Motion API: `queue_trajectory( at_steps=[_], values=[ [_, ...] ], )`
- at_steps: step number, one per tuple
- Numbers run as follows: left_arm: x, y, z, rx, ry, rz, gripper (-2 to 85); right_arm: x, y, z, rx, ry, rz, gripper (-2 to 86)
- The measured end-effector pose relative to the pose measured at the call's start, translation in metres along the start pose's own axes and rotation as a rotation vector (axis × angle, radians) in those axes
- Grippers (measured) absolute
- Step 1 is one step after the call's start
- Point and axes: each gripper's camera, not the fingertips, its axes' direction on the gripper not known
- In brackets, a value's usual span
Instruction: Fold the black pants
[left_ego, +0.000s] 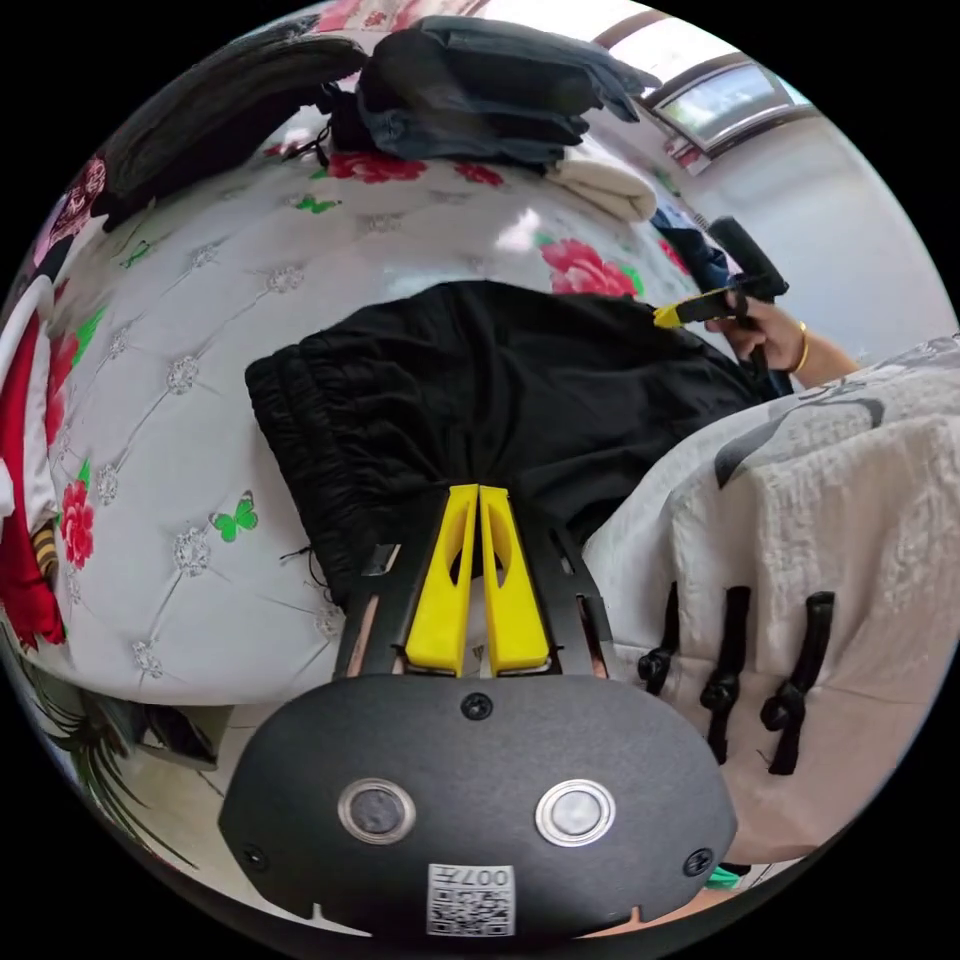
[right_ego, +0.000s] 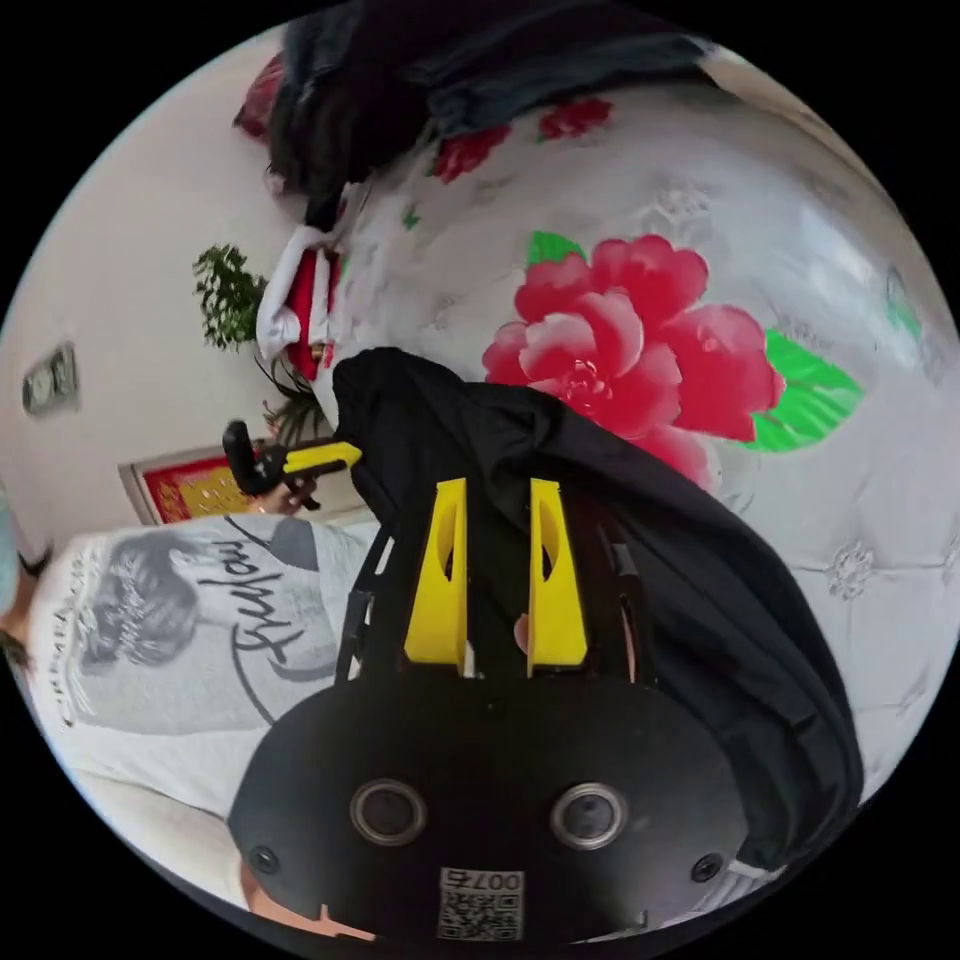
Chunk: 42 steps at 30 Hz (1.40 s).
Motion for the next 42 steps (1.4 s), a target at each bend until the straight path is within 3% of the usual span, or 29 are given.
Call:
queue_trajectory(
  at_steps=[3, 6, 9, 11, 19, 23, 26, 31, 37, 39, 42],
  values=[
    [0.002, 0.002, -0.003, 0.009, -0.007, 0.001, -1.0, 0.031, -0.01, -0.016, 0.065, -0.163, 0.109, 6.2],
    [0.001, 0.003, -0.002, 0.018, 0.002, -0.01, -1.0, 0.05, -0.027, -0.013, 0.057, -0.18, 0.177, 5.6],
    [0.003, 0.002, 0.003, 0.007, 0.001, -0.019, -1.0, 0.069, -0.055, 0.0, 0.025, -0.321, 0.247, 3.7],
    [0.006, 0.002, 0.006, -0.01, -0.019, -0.007, -1.0, 0.075, -0.068, -0.013, 0.09, -0.349, 0.258, 2.3],
    [0.008, 0.0, 0.009, -0.03, -0.031, -0.014, -0.9, 0.059, -0.094, -0.05, 0.208, -0.098, 0.188, 0.5],
    [0.012, 0.01, -0.012, 0.053, -0.056, -0.032, -0.6, 0.029, -0.064, -0.067, 0.362, -0.049, 0.09, 2.3],
    [0.012, 0.024, -0.032, 0.154, -0.11, -0.079, 0.9, -0.017, -0.018, -0.061, 0.386, 0.118, -0.069, 3.4],
    [-0.006, 0.037, -0.046, 0.217, -0.213, -0.212, 4.9, -0.094, 0.082, 0.02, 0.257, 0.413, -0.292, 4.7],
    [-0.017, 0.01, -0.036, 0.211, -0.126, -0.206, 8.6, -0.148, 0.133, 0.127, 0.217, 0.464, -0.412, 6.1],
    [-0.01, -0.002, -0.017, 0.122, -0.2, -0.157, 9.7, -0.162, 0.132, 0.148, 0.224, 0.428, -0.445, 5.8],
    [-0.006, 0.0, -0.008, 0.128, -0.281, -0.072, 9.7, -0.176, 0.118, 0.183, 0.14, 0.41, -0.471, 4.4]
  ],
)
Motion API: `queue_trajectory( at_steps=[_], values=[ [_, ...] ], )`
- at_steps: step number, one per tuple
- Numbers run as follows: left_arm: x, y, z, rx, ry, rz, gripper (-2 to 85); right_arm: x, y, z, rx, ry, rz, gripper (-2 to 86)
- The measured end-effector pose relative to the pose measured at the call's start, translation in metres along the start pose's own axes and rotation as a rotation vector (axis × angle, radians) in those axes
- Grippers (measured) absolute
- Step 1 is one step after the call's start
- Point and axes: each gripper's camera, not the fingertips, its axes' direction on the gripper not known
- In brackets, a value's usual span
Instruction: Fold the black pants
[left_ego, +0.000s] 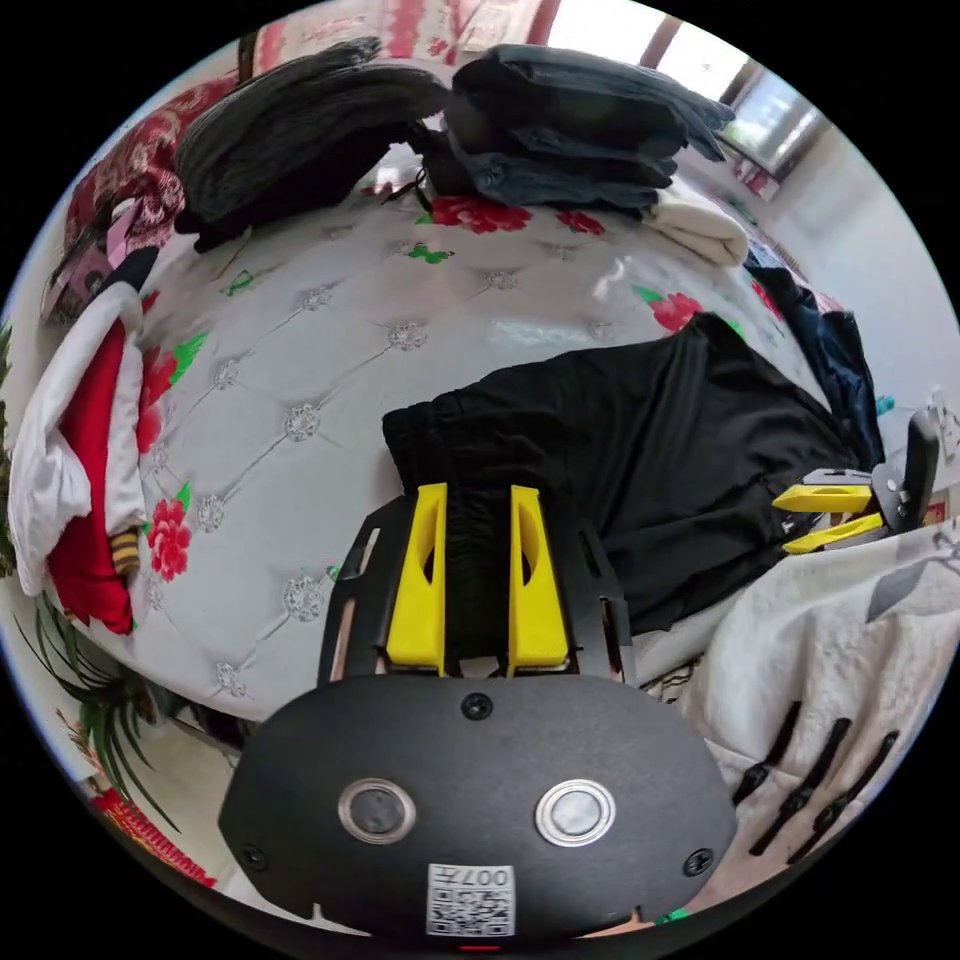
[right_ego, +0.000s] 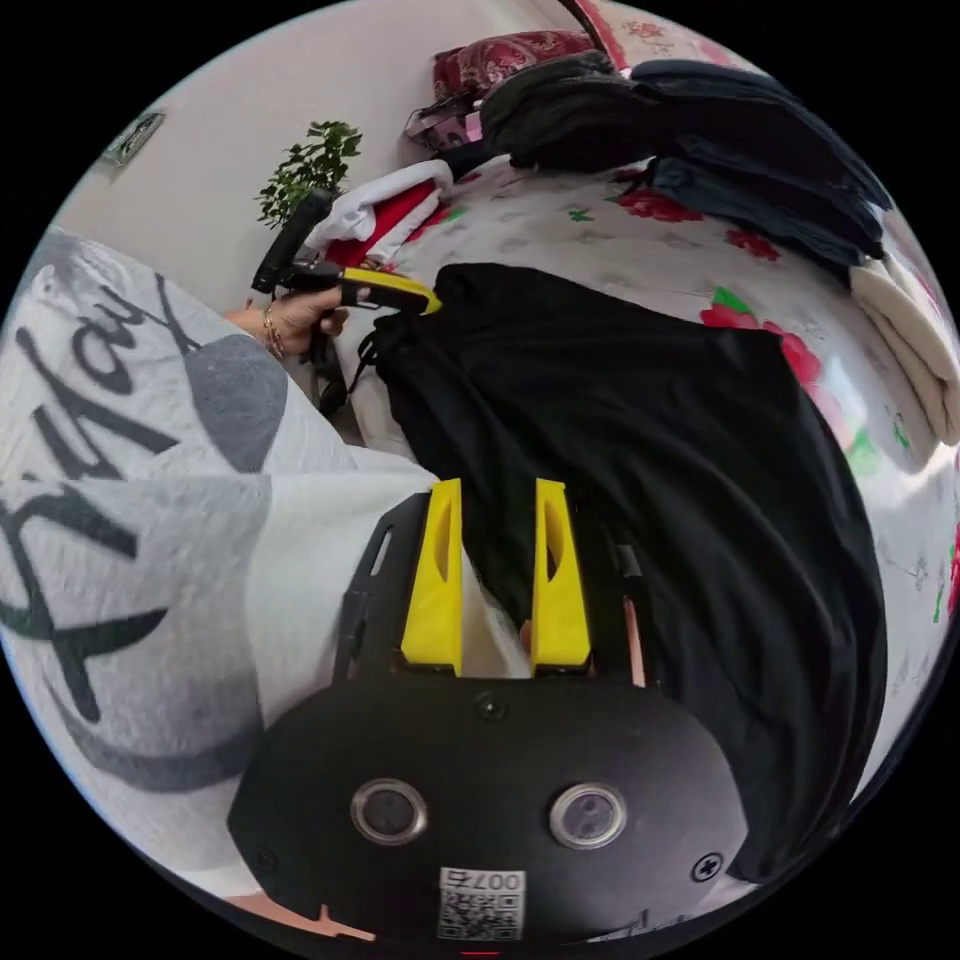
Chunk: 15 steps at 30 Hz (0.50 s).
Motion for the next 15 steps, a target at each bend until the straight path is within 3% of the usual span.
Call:
queue_trajectory(
  at_steps=[3, 7, 11, 13, 15],
  values=[
    [-0.011, 0.003, -0.005, -0.006, 0.029, -0.038, 9.5, -0.01, -0.008, 0.034, -0.164, 0.028, -0.011, 1.9],
    [-0.017, 0.016, -0.027, 0.037, 0.039, -0.018, 8.7, -0.03, -0.002, 0.015, -0.101, 0.058, -0.019, 0.1],
    [0.014, 0.037, -0.055, 0.149, 0.043, 0.246, 8.5, -0.039, 0.0, 0.013, -0.08, 0.071, 0.024, -0.2],
    [0.023, 0.043, -0.043, 0.103, 0.082, 0.32, 8.5, -0.043, -0.005, 0.018, -0.097, 0.083, 0.042, -0.2],
    [0.028, 0.049, -0.008, -0.08, 0.057, 0.393, 6.7, -0.049, -0.007, 0.02, -0.113, 0.104, 0.041, -0.2]
  ],
)
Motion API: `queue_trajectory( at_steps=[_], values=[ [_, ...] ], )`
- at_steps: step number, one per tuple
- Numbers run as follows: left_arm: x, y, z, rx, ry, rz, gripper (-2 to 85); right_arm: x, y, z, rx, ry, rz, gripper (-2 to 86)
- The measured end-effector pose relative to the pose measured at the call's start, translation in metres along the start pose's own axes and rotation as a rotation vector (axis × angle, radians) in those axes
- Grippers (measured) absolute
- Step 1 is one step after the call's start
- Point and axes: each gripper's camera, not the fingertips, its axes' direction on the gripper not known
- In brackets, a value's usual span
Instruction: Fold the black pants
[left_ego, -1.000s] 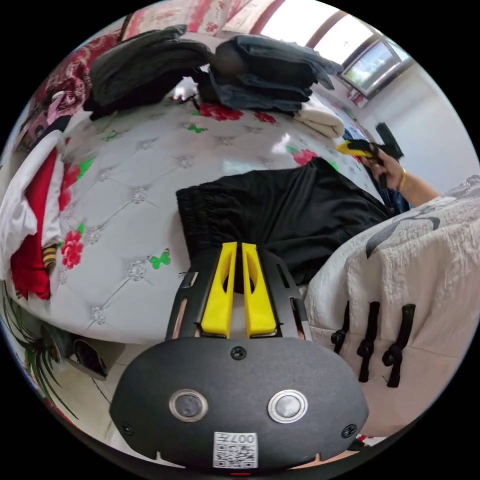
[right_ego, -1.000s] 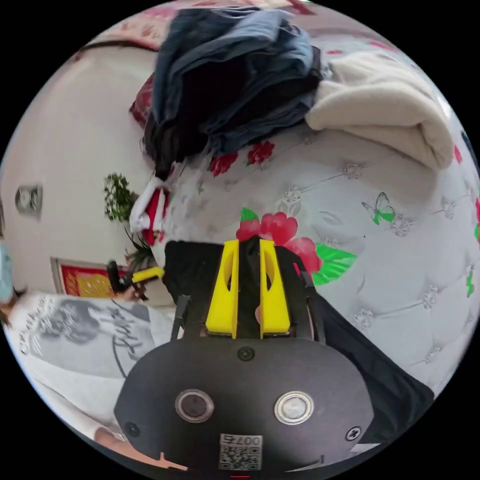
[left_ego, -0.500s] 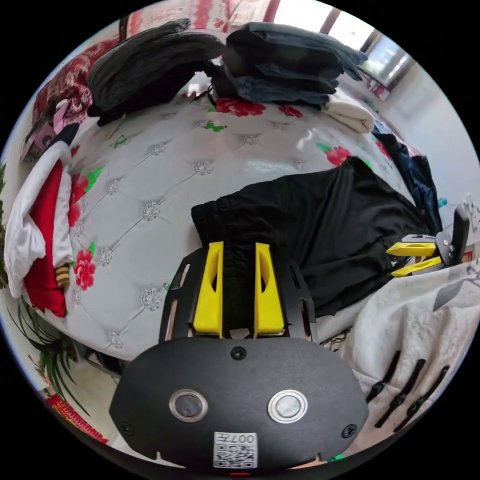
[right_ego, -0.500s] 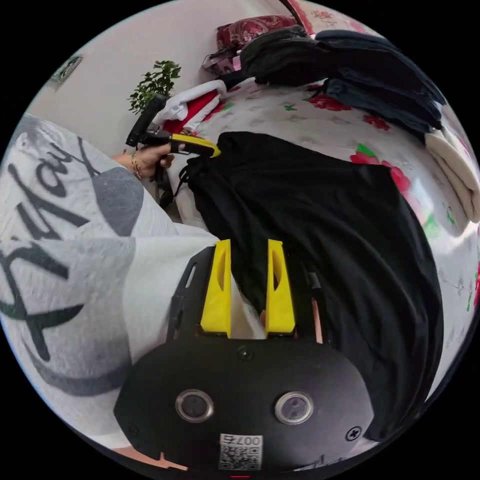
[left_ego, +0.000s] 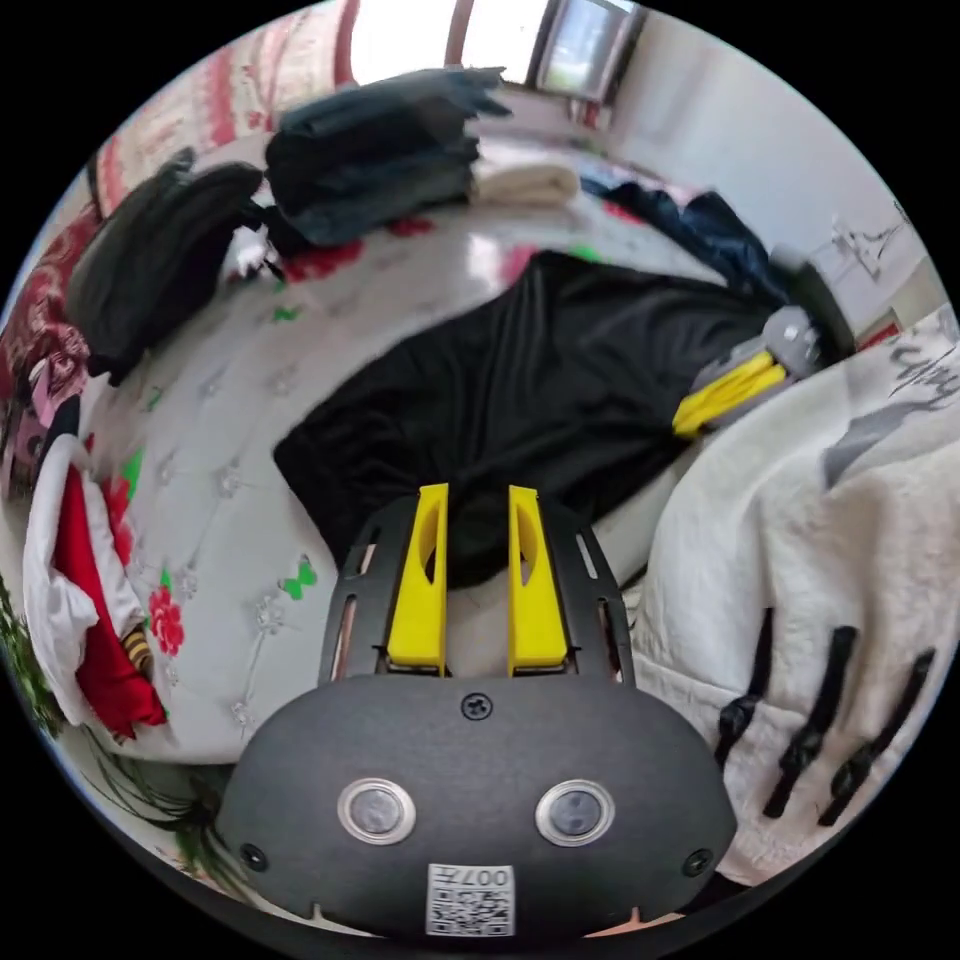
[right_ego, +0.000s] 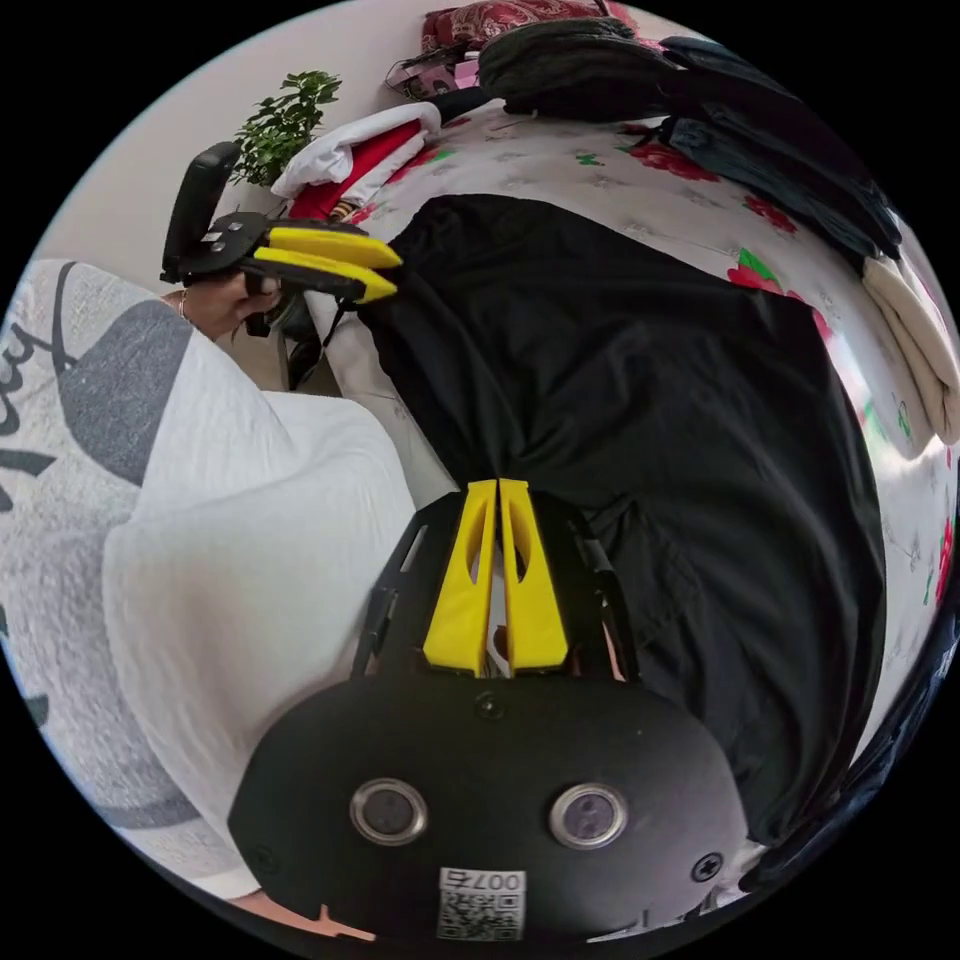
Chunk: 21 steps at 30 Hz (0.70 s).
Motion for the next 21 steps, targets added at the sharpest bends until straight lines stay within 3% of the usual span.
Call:
queue_trajectory(
  at_steps=[7, 13, 15, 18, 21],
  values=[
    [-0.021, 0.044, -0.014, 0.064, -0.032, 0.106, 0.4, -0.017, 0.007, -0.003, -0.009, 0.025, 0.028, -0.1],
    [-0.097, 0.084, -0.037, 0.2, 0.237, -0.231, -0.4, -0.008, 0.012, -0.01, -0.015, -0.05, 0.139, 1.2],
    [-0.137, 0.111, -0.031, 0.267, 0.415, -0.477, 0.4, -0.008, 0.017, -0.018, 0.006, -0.08, 0.184, 1.9],
    [-0.178, 0.142, -0.004, 0.3, 0.664, -0.734, 6.1, -0.013, 0.03, -0.045, 0.104, -0.07, 0.224, 2.5],
    [-0.2, 0.158, 0.014, 0.306, 0.773, -0.829, 10.2, -0.007, 0.048, -0.08, 0.217, -0.066, 0.296, 2.3]
  ],
)
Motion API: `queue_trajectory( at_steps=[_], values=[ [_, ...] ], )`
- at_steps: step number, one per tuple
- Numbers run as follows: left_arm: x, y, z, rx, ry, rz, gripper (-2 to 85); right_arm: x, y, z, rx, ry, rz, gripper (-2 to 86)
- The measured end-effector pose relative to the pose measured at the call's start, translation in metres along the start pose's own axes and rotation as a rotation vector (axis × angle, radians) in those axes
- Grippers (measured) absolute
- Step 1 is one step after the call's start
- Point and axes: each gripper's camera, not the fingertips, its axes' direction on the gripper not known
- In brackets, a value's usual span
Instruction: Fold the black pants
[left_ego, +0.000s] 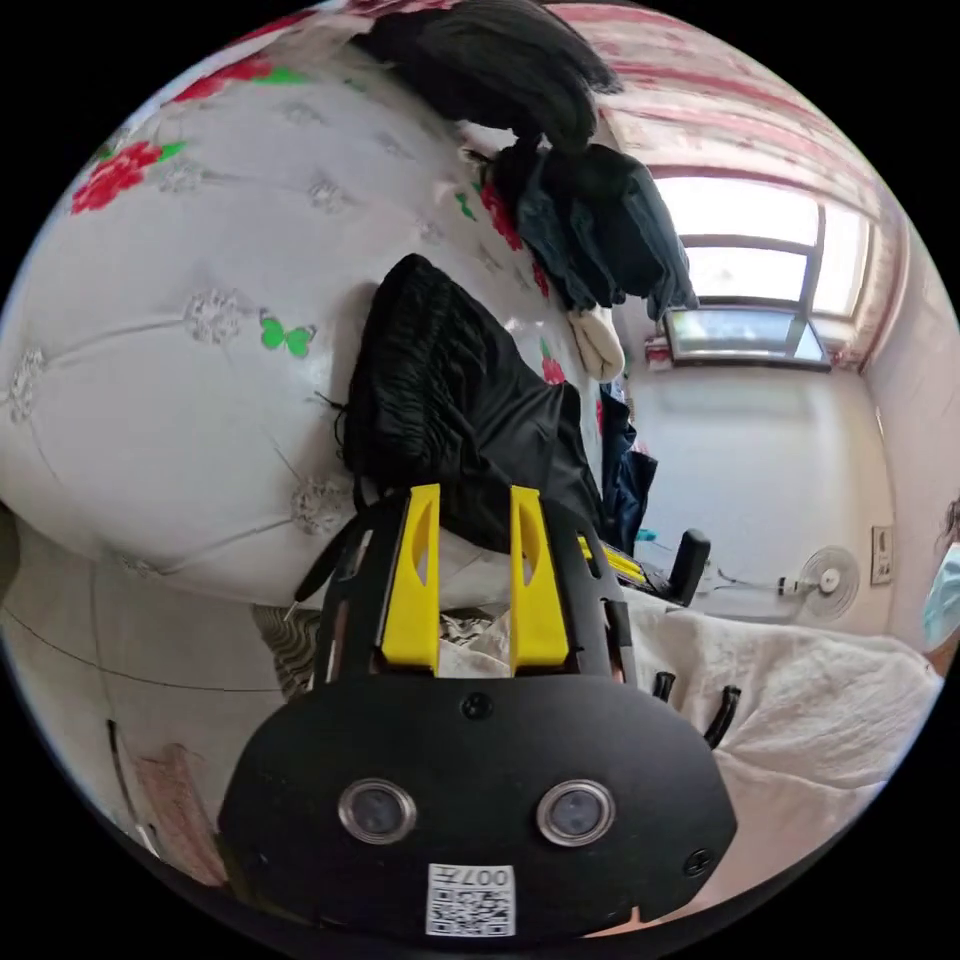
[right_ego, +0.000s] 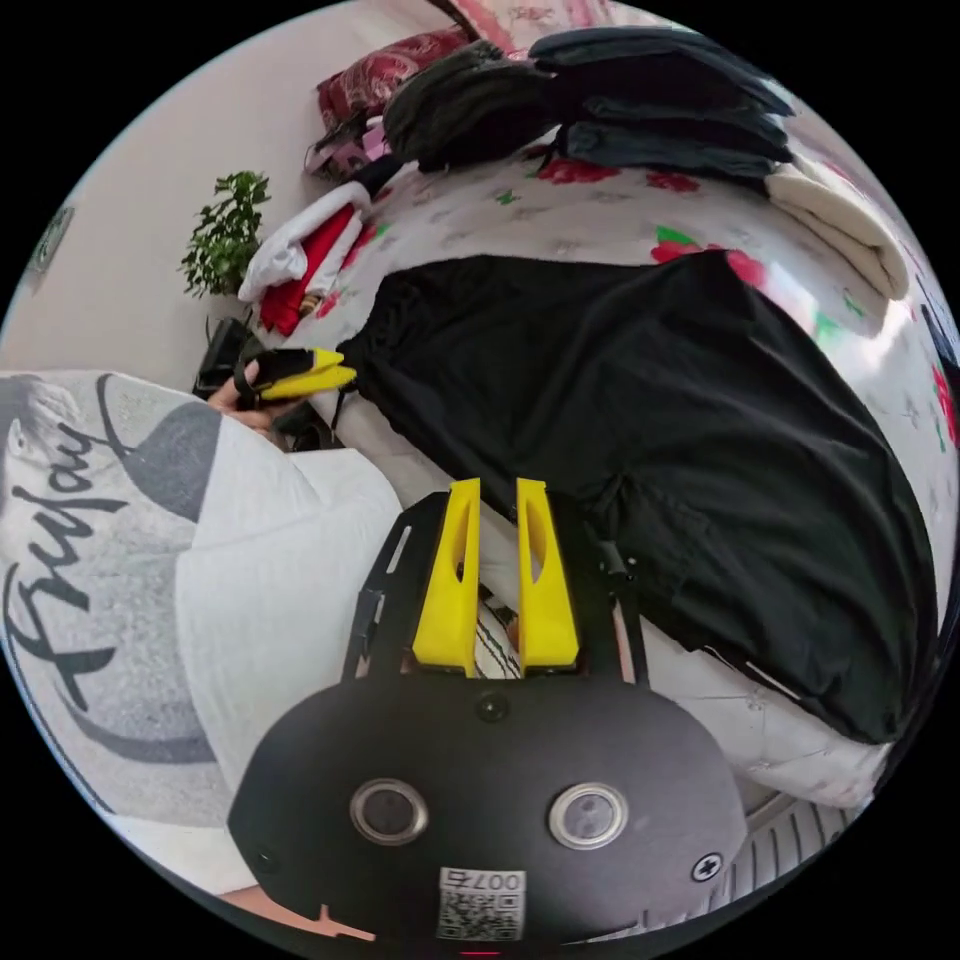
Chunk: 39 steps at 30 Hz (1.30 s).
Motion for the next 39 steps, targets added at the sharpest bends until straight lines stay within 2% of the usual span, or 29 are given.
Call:
queue_trajectory(
  at_steps=[6, 16, 21, 25, 31, 34, 36, 37, 39],
  values=[
    [-0.017, 0.0, -0.026, 0.076, -0.022, -0.051, 12.0, 0.029, 0.021, -0.056, 0.163, -0.017, 0.082, 1.4],
    [-0.051, 0.002, -0.031, 0.238, 0.038, -0.277, 15.1, 0.062, 0.041, -0.108, 0.173, -0.057, 0.033, 0.5],
    [-0.065, -0.004, -0.012, 0.377, 0.059, -0.382, 6.7, 0.082, 0.061, -0.133, 0.182, -0.076, 0.04, 0.3],
    [-0.054, 0.003, -0.009, 0.461, 0.14, -0.383, 4.8, 0.108, 0.087, -0.159, 0.219, -0.088, 0.098, 0.1],
    [0.043, -0.002, -0.001, 0.46, 0.085, -0.03, 4.2, 0.164, 0.146, -0.21, 0.341, -0.117, 0.265, 0.0],
    [0.126, -0.014, 0.029, 0.371, 0.067, 0.256, 4.2, 0.193, 0.182, -0.24, 0.403, -0.088, 0.347, 0.0],
    [0.21, -0.017, 0.075, 0.217, 0.023, 0.56, 4.2, 0.212, 0.208, -0.262, 0.456, -0.053, 0.402, 0.1],
    [0.231, -0.016, 0.09, 0.171, 0.012, 0.636, 4.2, 0.225, 0.227, -0.276, 0.496, -0.041, 0.444, 0.1],
    [0.301, 0.0, 0.162, -0.039, -0.017, 0.899, 4.3, 0.246, 0.258, -0.295, 0.558, -0.032, 0.52, 0.2]
  ],
)
